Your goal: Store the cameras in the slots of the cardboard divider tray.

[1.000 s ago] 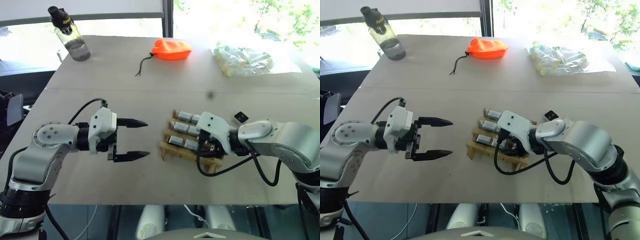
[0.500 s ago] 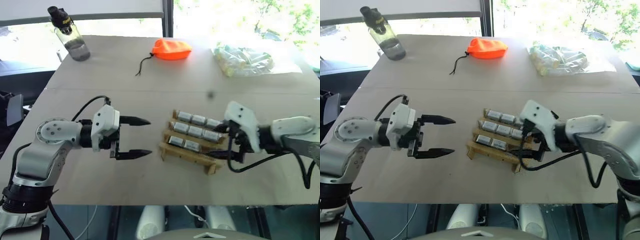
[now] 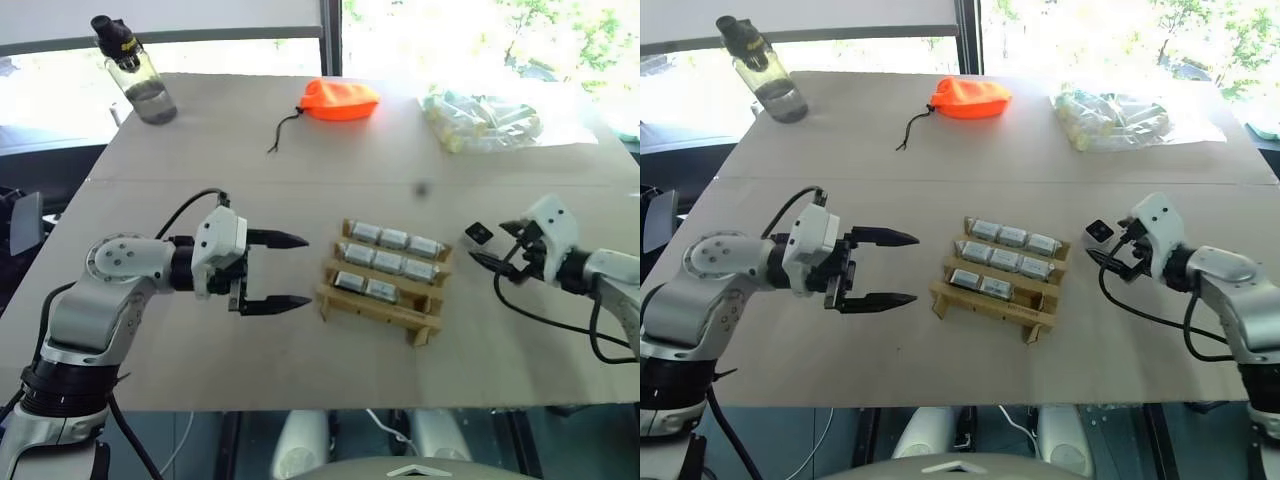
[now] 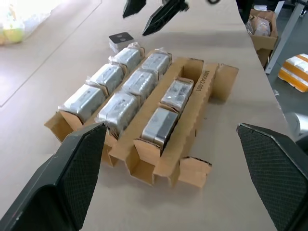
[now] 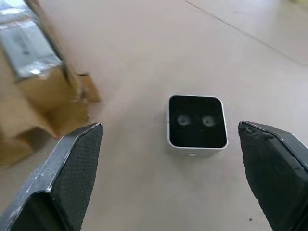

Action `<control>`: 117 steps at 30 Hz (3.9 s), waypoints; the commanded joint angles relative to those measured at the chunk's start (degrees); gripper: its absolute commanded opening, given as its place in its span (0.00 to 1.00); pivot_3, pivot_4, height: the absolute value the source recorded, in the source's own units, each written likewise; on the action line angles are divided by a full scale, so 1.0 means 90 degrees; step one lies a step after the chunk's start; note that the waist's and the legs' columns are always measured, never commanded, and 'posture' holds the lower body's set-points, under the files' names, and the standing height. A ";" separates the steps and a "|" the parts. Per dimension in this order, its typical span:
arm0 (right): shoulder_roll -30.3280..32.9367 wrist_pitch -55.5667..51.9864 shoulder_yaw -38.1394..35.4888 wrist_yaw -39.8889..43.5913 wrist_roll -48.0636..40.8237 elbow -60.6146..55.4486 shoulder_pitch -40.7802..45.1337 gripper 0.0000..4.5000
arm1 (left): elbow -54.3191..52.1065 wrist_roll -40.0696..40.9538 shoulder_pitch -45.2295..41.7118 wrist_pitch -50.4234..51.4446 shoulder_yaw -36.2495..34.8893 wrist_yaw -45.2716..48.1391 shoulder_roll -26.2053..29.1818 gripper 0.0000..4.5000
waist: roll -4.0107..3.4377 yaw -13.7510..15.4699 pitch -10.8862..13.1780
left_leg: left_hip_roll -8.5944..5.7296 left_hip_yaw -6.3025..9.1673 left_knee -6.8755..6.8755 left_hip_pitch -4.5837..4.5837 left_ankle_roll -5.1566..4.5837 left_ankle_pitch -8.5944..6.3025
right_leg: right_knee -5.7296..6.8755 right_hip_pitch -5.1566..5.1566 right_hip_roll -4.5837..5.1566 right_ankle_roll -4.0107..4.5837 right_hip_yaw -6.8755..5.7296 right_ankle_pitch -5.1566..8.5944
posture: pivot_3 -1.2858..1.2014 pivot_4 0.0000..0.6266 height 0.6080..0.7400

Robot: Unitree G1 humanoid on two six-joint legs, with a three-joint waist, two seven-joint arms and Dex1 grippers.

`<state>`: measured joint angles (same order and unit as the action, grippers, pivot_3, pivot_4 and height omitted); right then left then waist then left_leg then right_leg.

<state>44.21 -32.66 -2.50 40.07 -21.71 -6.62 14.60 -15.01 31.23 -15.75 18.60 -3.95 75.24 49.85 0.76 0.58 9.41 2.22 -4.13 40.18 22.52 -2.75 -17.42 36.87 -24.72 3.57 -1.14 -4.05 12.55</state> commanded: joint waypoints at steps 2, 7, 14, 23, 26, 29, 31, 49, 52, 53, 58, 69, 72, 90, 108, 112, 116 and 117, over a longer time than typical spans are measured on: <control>-0.0149 0.0548 0.0105 0.0122 0.0389 0.0718 0.0241 0.99 | -0.0074 0.0032 -0.0058 -0.0138 -0.0071 0.0018 -0.0012 1.00 | -0.0002 0.0011 0.0001 | 0.0000 -0.0001 0.0000 0.0000 0.0000 0.0000 | 0.0000 0.0000 0.0000 0.0000 0.0000 0.0000 | 0.52 0.24 0.89; -0.0426 0.0834 0.0187 0.0135 0.0680 0.1571 0.0610 0.99 | -0.0101 0.0044 0.0030 -0.0178 -0.0122 0.0023 -0.0002 1.00 | -0.0001 0.0008 0.0001 | -0.0001 -0.0006 0.0000 0.0001 0.0000 0.0000 | -0.0002 0.0000 0.0002 0.0000 0.0007 -0.0001 | 0.52 0.24 0.89; -0.0604 0.0997 0.0180 0.0491 0.0700 0.2044 0.0949 0.94 | -0.0155 -0.0014 0.0143 -0.0326 -0.0164 -0.0101 -0.0057 1.00 | -0.0001 0.0009 0.0000 | 0.0000 -0.0009 0.0001 -0.0003 0.0000 0.0000 | 0.0001 0.0001 0.0001 0.0000 0.0009 -0.0002 | 0.52 0.24 0.89; -0.0610 0.1125 0.0015 0.0734 0.0620 0.1743 0.0866 0.42 | -0.0072 -0.0025 0.0112 -0.0327 -0.0071 -0.0214 -0.0149 1.00 | -0.0002 0.0012 0.0001 | 0.0000 -0.0008 0.0000 -0.0002 0.0000 0.0000 | 0.0001 0.0001 0.0002 -0.0001 0.0009 -0.0002 | 0.52 0.24 0.89; -0.0509 0.1365 0.0018 0.0661 0.0775 0.1373 0.0746 0.42 | 0.0142 0.0015 -0.0226 0.0137 0.0012 -0.0625 -0.0326 1.00 | -0.0002 0.0023 0.0001 | 0.0000 -0.0007 0.0000 -0.0001 0.0000 0.0000 | 0.0001 0.0000 0.0002 -0.0001 0.0008 -0.0002 | 0.52 0.24 0.89; 0.0063 0.2728 0.0459 0.0585 0.1917 0.0804 0.0353 0.42 | 0.0521 0.0255 -0.0982 0.0750 0.0168 -0.0863 -0.0692 1.00 | -0.0007 0.0091 0.0002 | -0.0004 0.0000 0.0004 0.0005 0.0000 0.0000 | 0.0004 0.0000 0.0006 -0.0002 0.0001 -0.0002 | 0.52 0.24 0.89; 0.0186 0.3235 0.0533 0.0549 0.2198 0.0419 0.0186 0.42 | 0.0864 0.0292 -0.1510 0.1077 0.0333 -0.0952 -0.0978 1.00 | -0.0001 0.0108 -0.0002 | -0.0007 0.0004 0.0010 0.0008 -0.0001 0.0001 | 0.0003 0.0002 0.0008 -0.0006 -0.0004 -0.0003 | 0.52 0.24 0.89; 0.0300 0.6383 0.1293 -0.0585 0.5210 -0.0427 0.1186 0.42 | 0.2968 -0.0489 -0.3858 0.1617 0.1771 -0.0652 -0.2858 1.00 | -0.0001 0.0024 -0.0001 | -0.0009 -0.0010 0.0012 0.0003 0.0009 0.0006 | 0.0005 0.0000 0.0002 -0.0013 0.0009 -0.0008 | 0.52 0.24 0.89; 0.0332 0.6642 0.1390 -0.0686 0.5556 -0.0421 0.1216 0.42 | 0.3201 -0.0583 -0.4016 0.1554 0.1716 -0.0676 -0.2972 1.00 | -0.0001 0.0023 -0.0002 | -0.0010 -0.0009 0.0014 0.0004 0.0009 0.0006 | 0.0005 0.0001 0.0005 -0.0014 0.0009 -0.0008 | 0.52 0.24 0.89; 0.0308 0.6698 0.1408 -0.0710 0.5615 -0.0419 0.1244 0.42 | 0.3251 -0.0610 -0.4042 0.1535 0.1698 -0.0696 -0.3000 1.00 | -0.0001 0.0022 -0.0002 | -0.0010 -0.0010 0.0014 0.0002 0.0009 0.0006 | 0.0005 0.0001 0.0004 -0.0014 0.0009 -0.0008 | 0.52 0.24 0.89; 0.0101 0.6736 0.1486 -0.0695 0.5660 -0.0432 0.1395 0.42 | 0.3276 -0.0658 -0.4028 0.1516 0.1649 -0.0677 -0.3046 1.00 | -0.0001 0.0002 -0.0001 | -0.0009 -0.0010 0.0013 0.0000 0.0012 0.0008 | 0.0007 0.0001 0.0002 -0.0013 0.0009 -0.0008 | 0.52 0.24 0.89; -0.0063 0.6724 0.1577 -0.0550 0.5602 -0.0576 0.1537 0.42 | 0.3043 -0.0576 -0.3869 0.1521 0.1551 -0.0596 -0.3086 0.41 | -0.0001 0.0017 -0.0001 | -0.0009 -0.0009 0.0013 0.0001 0.0014 0.0009 | 0.0007 0.0001 0.0004 -0.0013 0.0006 -0.0008 | 0.52 0.24 0.89; -0.0103 0.6650 0.1540 -0.0569 0.5603 -0.0592 0.1529 0.42 | 0.2878 -0.0512 -0.3778 0.1565 0.1529 -0.0527 -0.3076 0.15 | -0.0001 0.0013 -0.0001 | -0.0009 -0.0008 0.0013 0.0001 0.0014 0.0009 | 0.0007 0.0001 0.0004 -0.0013 0.0007 -0.0008 | 0.52 0.24 0.89; 0.0490 0.0575 -0.1605 0.1874 -0.0479 -0.1523 -0.0818 0.96 | 0.1569 -0.0311 -0.3038 0.0553 0.1408 -0.0228 -0.3183 0.15 | -0.0002 0.0045 -0.0002 | -0.0009 0.0005 0.0012 0.0006 0.0014 0.0009 | 0.0006 0.0014 0.0011 -0.0011 -0.0022 -0.0010 | 0.52 0.24 0.89; -0.0614 0.2717 -0.2276 0.3428 -0.1026 -0.0726 -0.3876 0.96 | 0.1401 -0.0912 -0.2425 -0.0013 0.2233 -0.0042 -0.3060 0.15 | -0.0004 0.0032 -0.0004 | -0.0008 0.0001 0.0011 -0.0092 -0.0005 -0.0002 | 0.0000 0.0101 0.0002 -0.0013 0.0020 -0.0007 | 0.52 0.24 0.89; -0.1122 0.3239 -0.2480 0.3945 -0.1835 -0.0672 -0.3830 0.96 | 0.1356 -0.0908 -0.2337 -0.0005 0.2262 -0.0019 -0.3040 0.15 | -0.0005 0.0034 -0.0004 | -0.0005 0.0012 0.0009 -0.0088 -0.0004 -0.0002 | -0.0001 0.0101 -0.0004 -0.0011 0.0023 -0.0006 | 0.52 0.24 0.89; -0.1333 0.3741 -0.2659 0.4587 -0.2289 -0.0567 -0.3830 0.96 | 0.1351 -0.0941 -0.2303 -0.0046 0.2270 -0.0012 -0.3029 0.15 | -0.0005 0.0033 -0.0004 | -0.0006 0.0005 0.0011 -0.0090 -0.0007 -0.0003 | -0.0002 0.0101 0.0001 -0.0012 0.0022 -0.0007 | 0.52 0.24 0.89; -0.1317 0.3789 -0.2639 0.4714 -0.2328 -0.0517 -0.3848 0.96 | 0.1359 -0.0951 -0.2302 -0.0058 0.2274 -0.0006 -0.3026 0.15 | -0.0005 0.0034 -0.0004 | -0.0006 0.0004 0.0011 -0.0091 -0.0010 -0.0005 | -0.0002 0.0102 0.0001 -0.0012 0.0022 -0.0007 | 0.52 0.24 0.89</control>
<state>32.42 -0.74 -24.09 79.84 -40.53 -11.57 -19.86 -0.71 22.52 -36.53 19.29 16.40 74.85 22.61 0.72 0.89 9.37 2.15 -4.10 40.28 21.69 -2.85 -17.47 36.85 -23.79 3.59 -1.25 -3.86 12.49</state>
